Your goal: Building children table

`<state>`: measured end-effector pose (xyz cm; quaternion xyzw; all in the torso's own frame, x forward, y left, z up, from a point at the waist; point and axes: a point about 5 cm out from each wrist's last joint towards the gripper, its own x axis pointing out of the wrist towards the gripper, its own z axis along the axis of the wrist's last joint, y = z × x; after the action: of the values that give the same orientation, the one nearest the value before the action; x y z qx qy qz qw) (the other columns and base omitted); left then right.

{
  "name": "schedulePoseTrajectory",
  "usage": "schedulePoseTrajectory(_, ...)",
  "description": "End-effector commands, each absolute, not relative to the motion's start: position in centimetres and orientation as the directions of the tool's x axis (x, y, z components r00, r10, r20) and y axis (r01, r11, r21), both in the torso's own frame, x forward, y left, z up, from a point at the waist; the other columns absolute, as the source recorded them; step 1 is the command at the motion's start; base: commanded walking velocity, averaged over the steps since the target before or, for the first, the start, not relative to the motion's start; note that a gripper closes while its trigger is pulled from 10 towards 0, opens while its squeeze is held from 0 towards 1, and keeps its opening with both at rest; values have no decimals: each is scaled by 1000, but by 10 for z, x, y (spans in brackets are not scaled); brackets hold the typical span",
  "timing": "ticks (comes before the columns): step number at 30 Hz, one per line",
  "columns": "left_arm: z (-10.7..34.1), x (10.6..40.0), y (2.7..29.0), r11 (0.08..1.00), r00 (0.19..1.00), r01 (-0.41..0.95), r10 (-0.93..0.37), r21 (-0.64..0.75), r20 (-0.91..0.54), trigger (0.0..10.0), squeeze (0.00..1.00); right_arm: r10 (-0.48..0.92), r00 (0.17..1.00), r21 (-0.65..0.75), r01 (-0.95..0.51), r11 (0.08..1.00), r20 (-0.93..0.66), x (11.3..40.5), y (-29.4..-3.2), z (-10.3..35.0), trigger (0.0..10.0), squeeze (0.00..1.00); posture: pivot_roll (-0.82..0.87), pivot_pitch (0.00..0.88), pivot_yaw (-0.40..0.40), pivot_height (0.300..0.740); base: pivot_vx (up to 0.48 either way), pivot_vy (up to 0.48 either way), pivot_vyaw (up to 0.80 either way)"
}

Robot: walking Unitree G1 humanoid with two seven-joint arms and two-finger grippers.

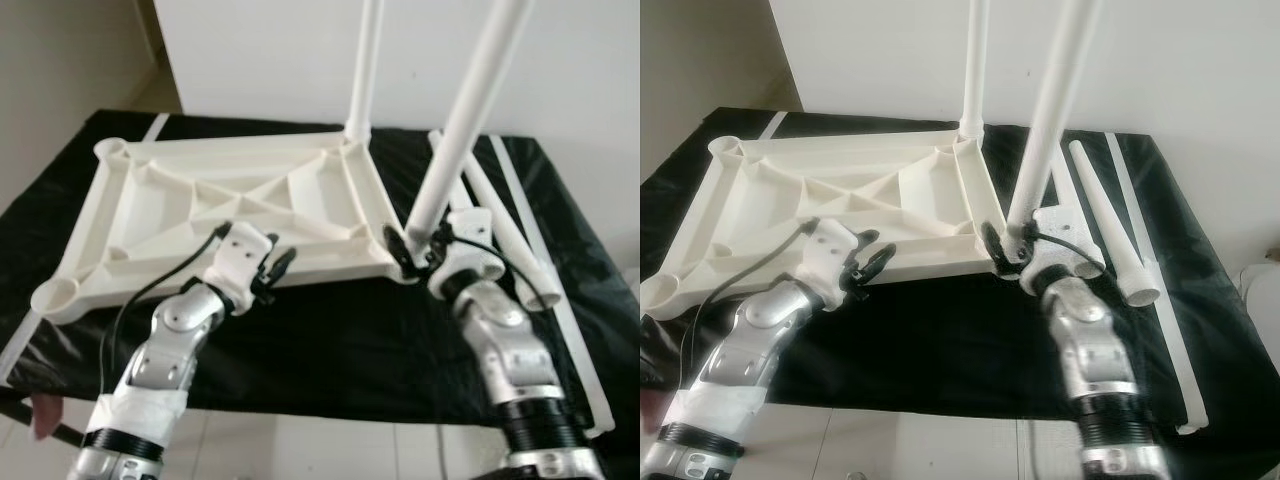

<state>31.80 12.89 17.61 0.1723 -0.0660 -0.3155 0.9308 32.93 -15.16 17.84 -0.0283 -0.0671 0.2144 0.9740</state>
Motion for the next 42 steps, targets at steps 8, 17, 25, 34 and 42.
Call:
schedulePoseTrajectory(8,177,322,128,730,787,569,-617,379,9,10000,0,548,836,-155,-537,829,35,347,-153,170,10000,0,-57,49,-26,740,0,0,0)
schedulePoseTrajectory(17,182,325,130,735,792,556,-610,387,22,10000,0,535,845,-137,-532,835,-19,365,-152,155,0,0,-40,57,-25,740,0,0,0)
schedulePoseTrajectory(25,184,325,136,752,808,532,-589,388,33,10000,0,471,882,-114,-471,875,-24,367,-157,147,0,0,-27,74,-29,740,0,0,0)
schedulePoseTrajectory(34,182,323,136,757,810,534,-586,377,27,10000,0,328,944,-37,-327,944,21,362,-148,142,5529,0,-42,104,-25,740,0,0,0)
schedulePoseTrajectory(42,180,322,135,756,809,540,-588,370,23,10000,0,-9,998,75,5,997,56,354,-142,143,10000,0,-45,114,-20,740,0,0,0)
